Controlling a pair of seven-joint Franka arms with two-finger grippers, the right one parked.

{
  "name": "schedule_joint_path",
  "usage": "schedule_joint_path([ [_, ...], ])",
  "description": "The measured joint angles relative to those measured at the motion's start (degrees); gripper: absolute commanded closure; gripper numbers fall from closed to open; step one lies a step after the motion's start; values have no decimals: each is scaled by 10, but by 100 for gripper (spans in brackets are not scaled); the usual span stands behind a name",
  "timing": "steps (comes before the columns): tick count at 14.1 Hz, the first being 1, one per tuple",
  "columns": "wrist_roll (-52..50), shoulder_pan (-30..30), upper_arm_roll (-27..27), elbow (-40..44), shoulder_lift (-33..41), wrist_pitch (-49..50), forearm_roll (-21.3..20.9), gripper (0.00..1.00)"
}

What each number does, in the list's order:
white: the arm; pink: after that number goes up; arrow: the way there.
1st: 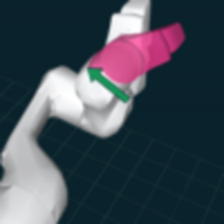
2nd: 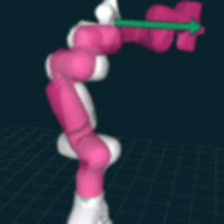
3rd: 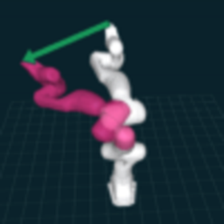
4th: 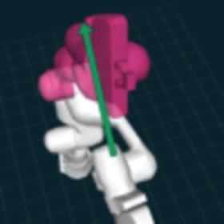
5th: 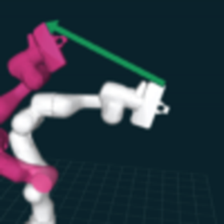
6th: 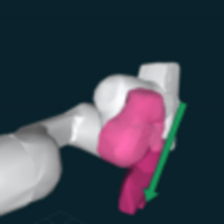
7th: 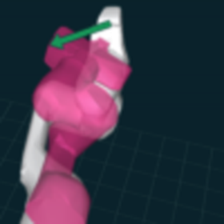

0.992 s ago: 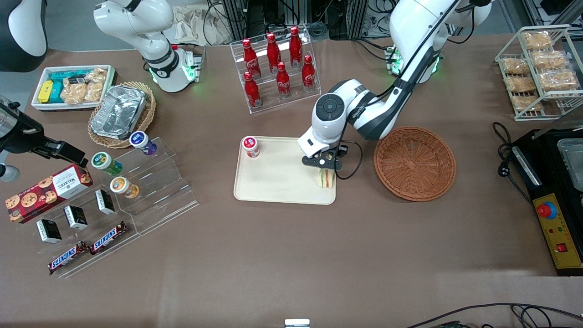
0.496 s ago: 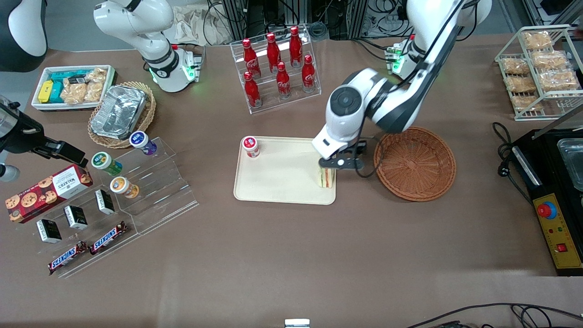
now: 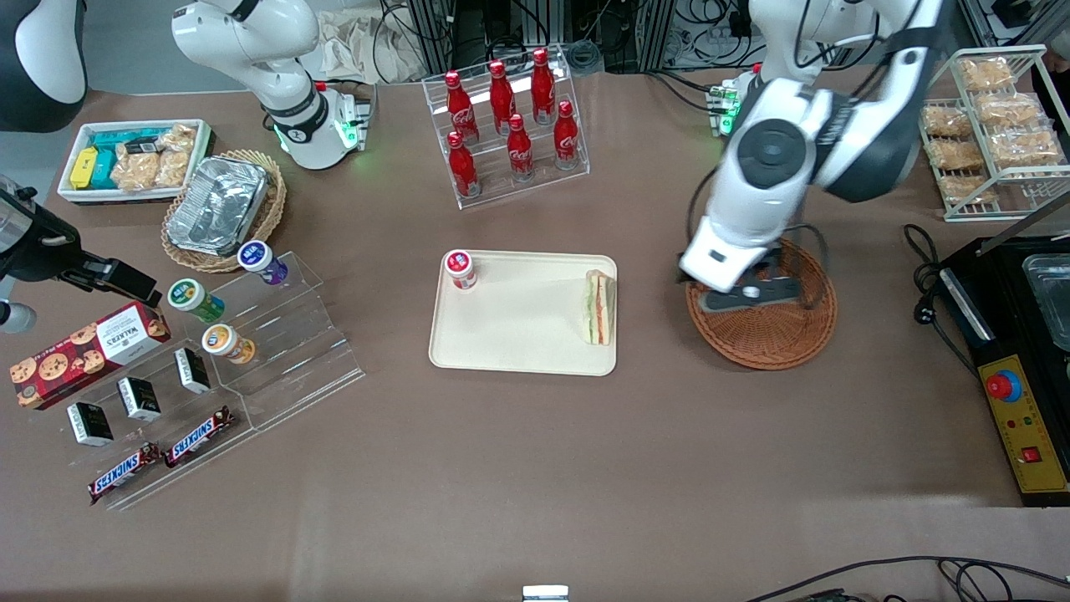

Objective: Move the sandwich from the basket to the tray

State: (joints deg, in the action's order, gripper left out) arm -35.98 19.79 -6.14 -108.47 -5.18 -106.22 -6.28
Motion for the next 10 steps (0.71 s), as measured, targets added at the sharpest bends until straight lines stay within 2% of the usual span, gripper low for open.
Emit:
schedule_joint_path([
  [4, 34, 1, 42, 52, 17, 94, 12, 0],
  [8, 85, 1, 101, 63, 27, 100, 21, 0],
  [10, 148, 1, 141, 64, 31, 100, 43, 0],
])
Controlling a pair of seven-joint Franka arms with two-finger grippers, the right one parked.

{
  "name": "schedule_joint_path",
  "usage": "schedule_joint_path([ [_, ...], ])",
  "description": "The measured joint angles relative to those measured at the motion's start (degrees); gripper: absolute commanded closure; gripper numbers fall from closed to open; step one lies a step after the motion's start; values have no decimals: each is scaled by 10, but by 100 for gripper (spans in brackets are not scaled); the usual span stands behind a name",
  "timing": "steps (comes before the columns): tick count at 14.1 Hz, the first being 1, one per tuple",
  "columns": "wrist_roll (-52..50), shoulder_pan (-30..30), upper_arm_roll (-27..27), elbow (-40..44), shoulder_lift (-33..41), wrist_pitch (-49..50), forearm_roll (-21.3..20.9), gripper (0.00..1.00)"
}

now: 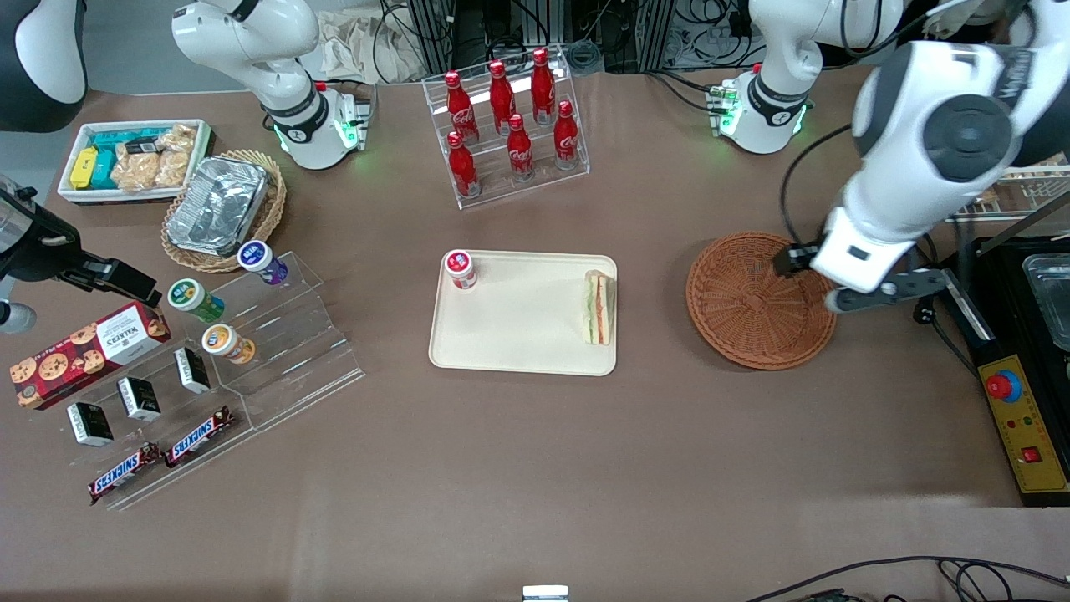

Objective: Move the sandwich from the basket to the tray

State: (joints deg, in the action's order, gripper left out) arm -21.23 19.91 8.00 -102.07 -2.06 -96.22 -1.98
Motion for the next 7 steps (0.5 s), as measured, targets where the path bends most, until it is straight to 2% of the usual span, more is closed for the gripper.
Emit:
schedule_joint_path([
  [2, 90, -1, 51, 2, 9, 3, 34, 0],
  [5, 238, -1, 116, 2, 25, 25, 58, 0],
  [7, 273, -2, 142, 9, 29, 26, 72, 0],
])
